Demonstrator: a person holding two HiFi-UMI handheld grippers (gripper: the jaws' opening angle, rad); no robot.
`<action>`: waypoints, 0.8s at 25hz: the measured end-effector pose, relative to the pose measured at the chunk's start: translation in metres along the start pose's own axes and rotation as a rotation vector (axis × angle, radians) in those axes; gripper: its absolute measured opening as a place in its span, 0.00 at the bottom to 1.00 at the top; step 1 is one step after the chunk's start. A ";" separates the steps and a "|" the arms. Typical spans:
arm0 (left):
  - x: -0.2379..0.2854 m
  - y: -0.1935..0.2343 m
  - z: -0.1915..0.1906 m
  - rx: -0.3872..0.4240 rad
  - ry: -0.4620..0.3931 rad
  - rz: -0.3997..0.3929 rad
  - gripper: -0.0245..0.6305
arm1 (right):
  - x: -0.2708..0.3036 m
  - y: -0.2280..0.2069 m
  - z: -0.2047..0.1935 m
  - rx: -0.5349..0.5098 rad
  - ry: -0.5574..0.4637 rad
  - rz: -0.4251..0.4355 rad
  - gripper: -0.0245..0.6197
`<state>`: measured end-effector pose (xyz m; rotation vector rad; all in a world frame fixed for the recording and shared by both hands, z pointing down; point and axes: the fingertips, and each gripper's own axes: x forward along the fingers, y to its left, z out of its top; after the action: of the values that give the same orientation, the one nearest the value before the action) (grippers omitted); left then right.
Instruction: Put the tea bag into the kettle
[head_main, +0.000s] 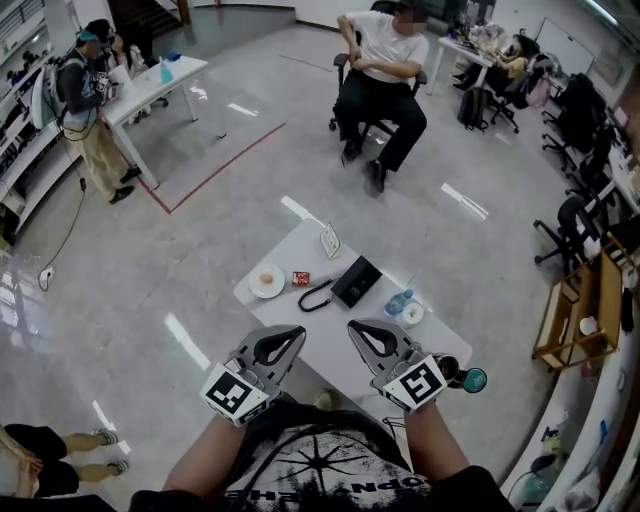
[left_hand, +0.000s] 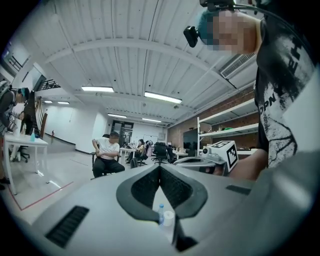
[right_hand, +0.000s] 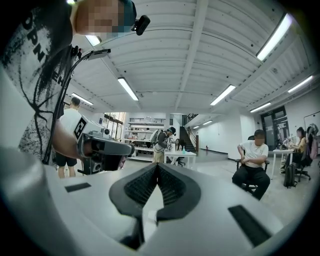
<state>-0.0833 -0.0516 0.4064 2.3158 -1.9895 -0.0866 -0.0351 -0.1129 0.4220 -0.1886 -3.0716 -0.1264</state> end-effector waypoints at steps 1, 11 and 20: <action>0.003 0.004 0.000 -0.001 -0.001 0.006 0.05 | 0.002 -0.005 -0.002 0.012 0.001 -0.002 0.05; 0.019 0.071 -0.005 -0.033 0.027 0.037 0.05 | 0.064 -0.039 -0.026 0.026 0.071 -0.002 0.05; 0.033 0.162 -0.018 -0.113 0.076 -0.025 0.05 | 0.157 -0.075 -0.107 0.003 0.300 -0.058 0.05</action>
<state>-0.2354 -0.1074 0.4416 2.2400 -1.8694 -0.1086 -0.1936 -0.1771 0.5327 -0.0727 -2.7784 -0.1384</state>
